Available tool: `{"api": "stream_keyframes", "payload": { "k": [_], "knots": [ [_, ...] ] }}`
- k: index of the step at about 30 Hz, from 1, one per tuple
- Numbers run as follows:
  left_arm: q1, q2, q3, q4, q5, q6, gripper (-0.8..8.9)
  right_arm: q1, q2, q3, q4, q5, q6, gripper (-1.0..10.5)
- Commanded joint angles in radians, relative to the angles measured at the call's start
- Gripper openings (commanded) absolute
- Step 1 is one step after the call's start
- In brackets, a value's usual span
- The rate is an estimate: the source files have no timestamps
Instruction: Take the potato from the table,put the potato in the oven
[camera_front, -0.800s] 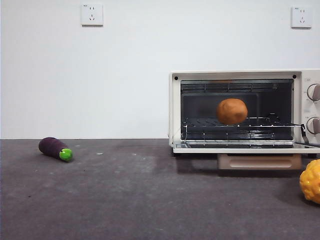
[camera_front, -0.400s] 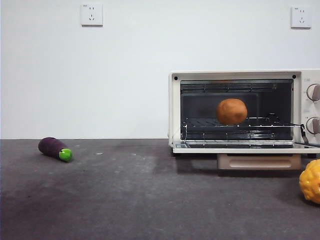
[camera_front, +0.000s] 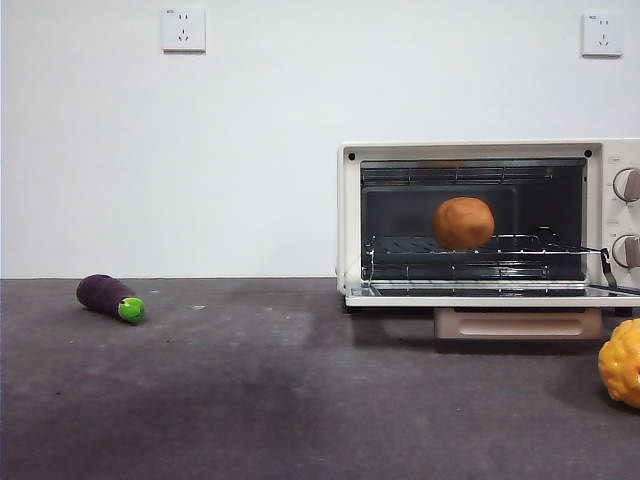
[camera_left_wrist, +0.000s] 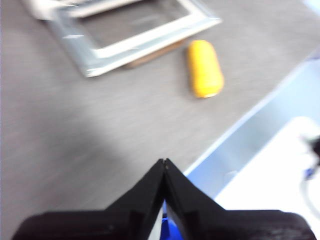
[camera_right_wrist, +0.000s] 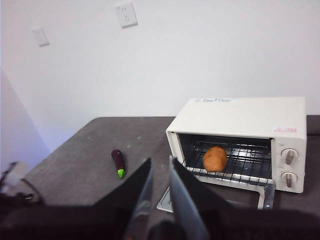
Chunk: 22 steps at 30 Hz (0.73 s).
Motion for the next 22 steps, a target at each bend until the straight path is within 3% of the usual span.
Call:
{"api": "stream_keyframes", "payload": {
  "k": [1, 8, 15, 22],
  "knots": [
    [0.088, 0.049, -0.005, 0.098, 0.159, 0.045, -0.09, -0.001, 0.001, 0.052, -0.037, -0.001, -0.003, 0.6],
    [0.347, 0.204, -0.005, 0.314, 0.542, 0.024, -0.09, -0.001, 0.0, 0.149, -0.066, 0.004, -0.003, 0.6],
    [0.545, 0.406, -0.005, 0.44, 0.803, -0.073, -0.09, -0.001, 0.0, 0.148, -0.067, 0.005, -0.007, 0.6],
    [0.642, 0.608, -0.004, 0.576, 0.876, -0.192, -0.09, -0.001, 0.0, 0.089, -0.066, 0.005, -0.007, 0.6]
  ]
}}
